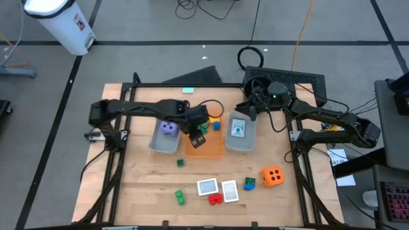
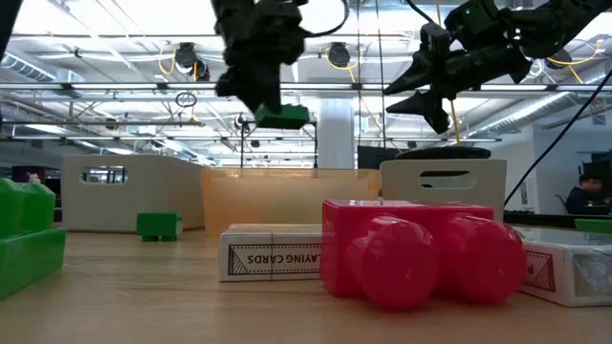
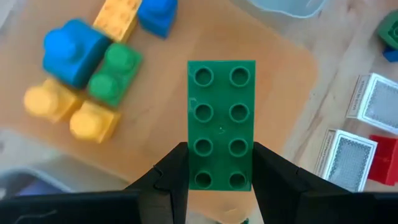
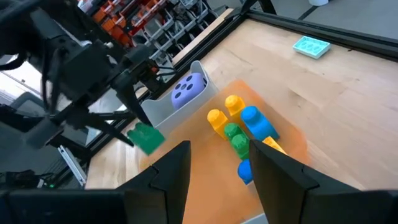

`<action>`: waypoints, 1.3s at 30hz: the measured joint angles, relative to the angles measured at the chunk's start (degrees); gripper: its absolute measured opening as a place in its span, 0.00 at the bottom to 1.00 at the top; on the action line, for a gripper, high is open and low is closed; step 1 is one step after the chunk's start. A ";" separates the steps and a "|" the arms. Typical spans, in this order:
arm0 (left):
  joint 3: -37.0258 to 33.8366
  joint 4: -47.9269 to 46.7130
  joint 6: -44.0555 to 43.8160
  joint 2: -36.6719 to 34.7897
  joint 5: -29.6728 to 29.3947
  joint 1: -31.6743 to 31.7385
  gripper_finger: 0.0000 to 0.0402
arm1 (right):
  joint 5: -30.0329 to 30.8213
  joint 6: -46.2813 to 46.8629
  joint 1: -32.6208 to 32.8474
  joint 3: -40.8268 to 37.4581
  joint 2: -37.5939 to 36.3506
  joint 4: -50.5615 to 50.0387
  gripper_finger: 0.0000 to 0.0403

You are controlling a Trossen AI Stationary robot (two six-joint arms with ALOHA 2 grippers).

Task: Pick & Place Toys
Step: Put the dark green game piece block into the orange bin

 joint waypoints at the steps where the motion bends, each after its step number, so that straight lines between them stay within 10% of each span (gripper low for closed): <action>1: -1.93 1.16 -1.36 -1.31 -0.05 0.08 0.34 | 0.00 -0.37 0.00 0.00 0.00 -0.22 0.39; 20: -15.03 17.17 -44.50 -4.82 -1.75 0.38 0.34 | 0.34 -4.39 0.00 0.00 0.00 -0.88 0.39; 39: -14.96 15.54 3.80 -2.03 6.32 7.84 0.34 | 0.56 -5.57 0.00 0.00 0.00 -0.92 0.39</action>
